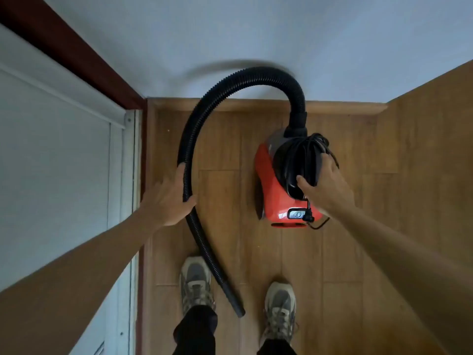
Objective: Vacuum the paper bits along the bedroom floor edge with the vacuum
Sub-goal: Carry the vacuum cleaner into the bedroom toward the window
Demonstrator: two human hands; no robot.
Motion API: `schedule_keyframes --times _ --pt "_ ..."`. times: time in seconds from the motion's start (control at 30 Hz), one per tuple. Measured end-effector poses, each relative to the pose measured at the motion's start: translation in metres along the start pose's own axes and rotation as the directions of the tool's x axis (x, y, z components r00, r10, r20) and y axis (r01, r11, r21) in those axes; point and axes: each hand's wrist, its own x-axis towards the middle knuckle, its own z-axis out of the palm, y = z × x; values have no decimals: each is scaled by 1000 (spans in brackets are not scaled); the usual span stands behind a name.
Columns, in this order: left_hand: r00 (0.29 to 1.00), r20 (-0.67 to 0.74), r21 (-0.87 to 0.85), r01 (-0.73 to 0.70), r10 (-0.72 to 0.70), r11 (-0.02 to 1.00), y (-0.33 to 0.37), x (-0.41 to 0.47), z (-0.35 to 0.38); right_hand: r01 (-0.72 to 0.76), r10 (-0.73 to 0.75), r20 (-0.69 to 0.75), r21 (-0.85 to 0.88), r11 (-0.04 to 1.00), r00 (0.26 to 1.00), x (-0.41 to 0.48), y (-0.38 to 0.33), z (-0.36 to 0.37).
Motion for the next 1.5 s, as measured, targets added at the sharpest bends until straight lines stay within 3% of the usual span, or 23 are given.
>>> schedule_keyframes --times 0.1,0.2,0.37,0.47,0.57,0.73,0.93,1.1,1.5 --pt "995 -97 -88 -25 17 996 -17 21 11 11 -6 -91 61 998 996 12 0 11" --pt "988 -116 -174 80 -101 981 -24 36 23 9 2 -117 89 996 993 17 -4 20" --pt "977 -116 -502 96 -177 860 -33 62 43 -4 37 -180 180 984 983 26 -5 35" --pt "959 -128 -586 131 -251 800 -34 70 56 6 55 -235 248 969 970 31 -1 43" --pt "937 -162 -611 151 -309 777 -29 71 63 18 73 -285 303 953 956 36 1 53" --pt "938 -229 -598 77 -262 798 -30 73 71 65 83 -375 366 928 923 39 1 64" --pt "905 -323 -570 49 -278 820 -21 56 78 87 55 -337 393 916 940 36 7 63" --pt "893 -389 -607 -66 -224 792 6 22 64 139 18 -374 387 912 927 21 6 56" --pt "870 -463 -625 -184 -171 759 108 -65 11 144 94 -472 444 885 877 -67 25 -52"
